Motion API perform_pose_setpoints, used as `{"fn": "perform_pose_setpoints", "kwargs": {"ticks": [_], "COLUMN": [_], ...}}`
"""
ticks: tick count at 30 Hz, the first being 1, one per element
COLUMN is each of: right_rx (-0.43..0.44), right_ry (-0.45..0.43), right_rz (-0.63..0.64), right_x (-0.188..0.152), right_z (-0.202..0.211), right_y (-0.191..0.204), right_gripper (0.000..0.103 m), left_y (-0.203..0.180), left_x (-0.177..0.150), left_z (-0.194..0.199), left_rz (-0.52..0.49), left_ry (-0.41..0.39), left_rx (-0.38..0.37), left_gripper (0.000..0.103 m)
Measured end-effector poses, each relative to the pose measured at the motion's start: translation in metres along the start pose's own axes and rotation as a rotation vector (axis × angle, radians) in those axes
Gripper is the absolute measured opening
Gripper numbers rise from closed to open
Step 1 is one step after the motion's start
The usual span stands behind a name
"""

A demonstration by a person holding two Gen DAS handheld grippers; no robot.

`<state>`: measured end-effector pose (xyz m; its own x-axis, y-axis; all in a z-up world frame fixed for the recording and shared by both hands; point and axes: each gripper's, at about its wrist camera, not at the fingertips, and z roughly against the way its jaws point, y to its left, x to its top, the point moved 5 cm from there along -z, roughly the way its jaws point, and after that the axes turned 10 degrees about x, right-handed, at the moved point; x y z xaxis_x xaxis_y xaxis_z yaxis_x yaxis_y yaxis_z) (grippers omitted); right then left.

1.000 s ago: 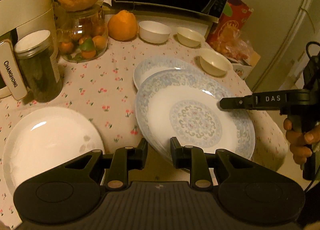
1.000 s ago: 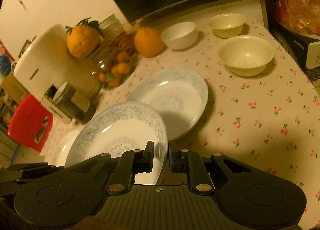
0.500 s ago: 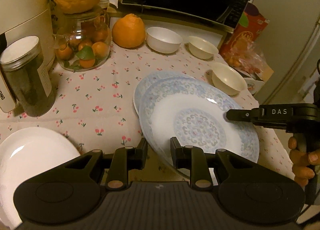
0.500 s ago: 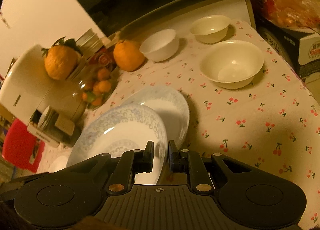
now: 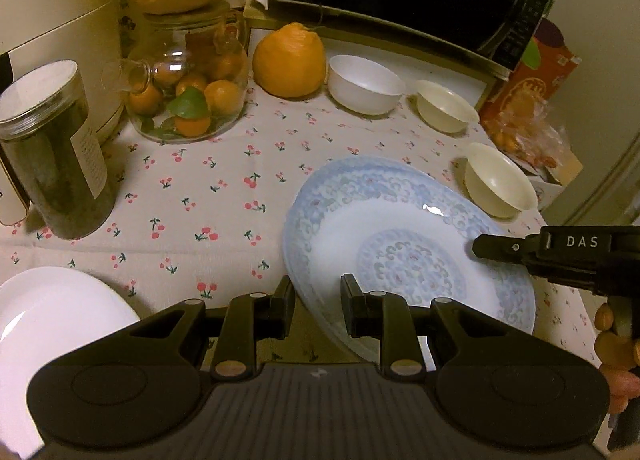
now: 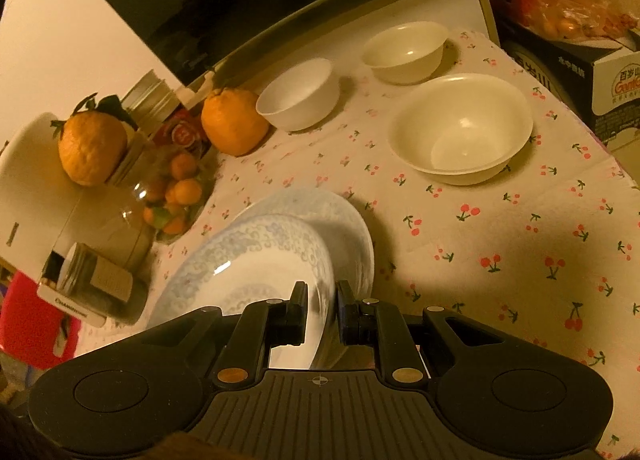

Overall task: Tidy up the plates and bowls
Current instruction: 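Lower the large plate onto the light blue plate and open both grippers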

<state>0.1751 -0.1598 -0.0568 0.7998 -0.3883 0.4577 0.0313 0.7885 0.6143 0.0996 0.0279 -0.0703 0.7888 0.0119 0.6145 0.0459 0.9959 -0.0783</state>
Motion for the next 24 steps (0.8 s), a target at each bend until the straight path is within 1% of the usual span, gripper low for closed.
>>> {"fn": "perform_pose_setpoints", "kwargs": {"ticks": [8, 24], "right_rx": [-0.034, -0.058], "right_ry": [-0.015, -0.037], "right_rz": [-0.013, -0.024], "right_x": [0.005, 0.006], "right_z": [-0.007, -0.013], "right_y": [-0.005, -0.008], "right_gripper": [0.015, 0.015], "left_y": [-0.005, -0.01], "left_x": [0.004, 0.008], "left_z": [-0.013, -0.026], "left_rz": [0.006, -0.019], "left_ry": [-0.018, -0.069], "left_rx": [0.038, 0.096], "left_gripper": [0.022, 0.022]}}
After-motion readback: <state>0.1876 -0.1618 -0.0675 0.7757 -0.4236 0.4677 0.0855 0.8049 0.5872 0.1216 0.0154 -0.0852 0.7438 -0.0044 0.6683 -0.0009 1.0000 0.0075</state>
